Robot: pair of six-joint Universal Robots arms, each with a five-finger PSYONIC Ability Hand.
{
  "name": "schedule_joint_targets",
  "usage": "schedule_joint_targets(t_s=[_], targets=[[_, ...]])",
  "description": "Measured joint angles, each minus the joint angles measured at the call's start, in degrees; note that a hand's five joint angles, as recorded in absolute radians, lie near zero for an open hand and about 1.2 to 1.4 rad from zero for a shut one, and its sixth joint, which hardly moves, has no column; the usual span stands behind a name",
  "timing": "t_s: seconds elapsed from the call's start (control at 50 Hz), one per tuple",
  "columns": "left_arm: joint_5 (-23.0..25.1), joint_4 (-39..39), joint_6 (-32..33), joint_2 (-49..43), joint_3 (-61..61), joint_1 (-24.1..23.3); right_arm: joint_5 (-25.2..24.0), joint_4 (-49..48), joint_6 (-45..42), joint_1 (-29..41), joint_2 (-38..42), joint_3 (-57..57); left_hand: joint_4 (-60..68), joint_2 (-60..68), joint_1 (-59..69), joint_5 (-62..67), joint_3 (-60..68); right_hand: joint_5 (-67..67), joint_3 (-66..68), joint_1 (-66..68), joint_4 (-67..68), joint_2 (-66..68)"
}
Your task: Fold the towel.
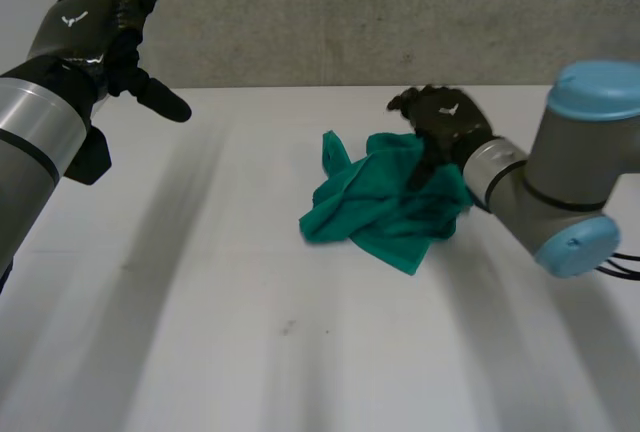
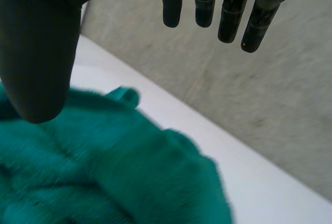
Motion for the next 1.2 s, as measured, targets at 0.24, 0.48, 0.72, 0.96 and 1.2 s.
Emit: schedule_joint_targets(t_s=[0.24,0.48,0.72,0.96,1.2], targets=[[0.00,-0.01,0.02,-3.53,-0.01,-0.29,0.20,-0.18,0.64,-0.06,17.76,-12.74,0.00,0.00,0.00,0.00,0.00,28.11,31.62,28.71,30.31,32.41],[0.03,0.34,0.01,-6.18,0.06,-1.17,3.36,0.00,0.73,0.39,11.28,-19.16,0.00,0.00,0.00,0.00,0.00,51.70,55.35,43.48,54.73,54.71],[0.34,5.39,-0.19,-17.00,0.70,-1.42,1.12,-0.96,0.77,4.91,-15.69,-10.94,0.00,0.00,0.00,0.00,0.00,51.81,55.35,43.48,54.74,54.71],[1.53,7.11,-6.49,-29.22,2.11,-3.83,0.90,-1.20,0.99,7.64,-26.87,-2.82,0.00,0.00,0.00,0.00,0.00,51.88,55.35,43.48,54.74,54.71],[15.00,6.01,-24.15,-30.33,0.94,-6.45,2.16,-1.64,0.63,11.08,-26.88,2.98,0.00,0.00,0.00,0.00,0.00,51.88,55.35,43.48,54.74,54.71]])
